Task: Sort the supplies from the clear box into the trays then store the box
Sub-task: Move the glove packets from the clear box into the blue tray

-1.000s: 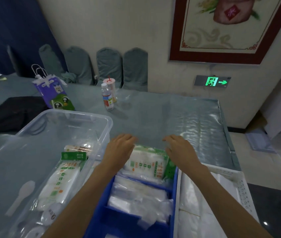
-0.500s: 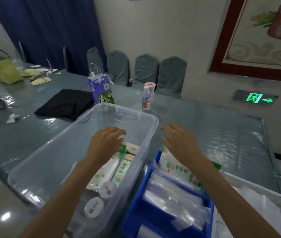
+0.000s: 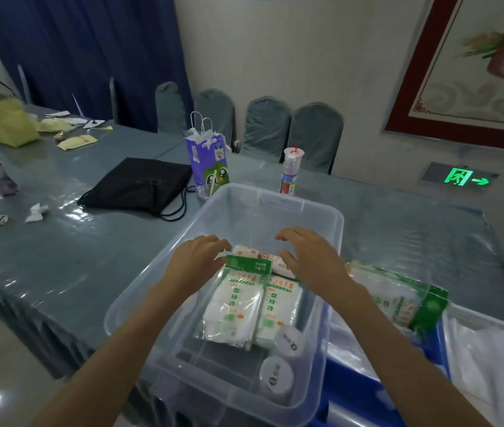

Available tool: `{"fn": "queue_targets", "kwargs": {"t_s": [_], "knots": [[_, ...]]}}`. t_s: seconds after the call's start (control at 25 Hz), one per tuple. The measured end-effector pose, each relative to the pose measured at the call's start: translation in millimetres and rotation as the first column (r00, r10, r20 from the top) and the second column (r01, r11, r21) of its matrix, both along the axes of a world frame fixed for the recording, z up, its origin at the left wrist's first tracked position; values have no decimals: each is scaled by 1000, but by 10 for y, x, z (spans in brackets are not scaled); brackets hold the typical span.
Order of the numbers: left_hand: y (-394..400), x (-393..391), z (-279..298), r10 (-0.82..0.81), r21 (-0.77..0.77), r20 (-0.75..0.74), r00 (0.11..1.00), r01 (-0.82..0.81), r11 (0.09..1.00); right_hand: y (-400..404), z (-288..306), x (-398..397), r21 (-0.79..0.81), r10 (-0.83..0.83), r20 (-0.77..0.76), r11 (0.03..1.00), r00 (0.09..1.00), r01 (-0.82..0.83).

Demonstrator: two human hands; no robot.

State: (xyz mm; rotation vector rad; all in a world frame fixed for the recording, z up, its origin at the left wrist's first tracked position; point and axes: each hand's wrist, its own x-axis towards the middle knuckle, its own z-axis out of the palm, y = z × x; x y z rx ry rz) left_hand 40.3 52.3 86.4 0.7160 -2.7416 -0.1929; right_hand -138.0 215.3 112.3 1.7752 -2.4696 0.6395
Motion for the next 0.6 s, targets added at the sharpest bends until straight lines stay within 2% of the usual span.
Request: {"fn": "queue_targets", "kwargs": {"t_s": [0.16, 0.32, 0.6], "knots": [[-116, -105, -100, -61, 40, 106, 992, 56, 998, -115, -236, 133, 93, -36, 40, 995, 999, 32], [-255, -370, -289, -56, 57, 173, 983, 47, 997, -358, -344, -10, 151, -60, 58, 987, 997, 50], [-495, -600, -574, -64, 154, 259, 964, 24, 988, -750, -537, -317, 271, 32, 31, 962, 999, -39]]}}
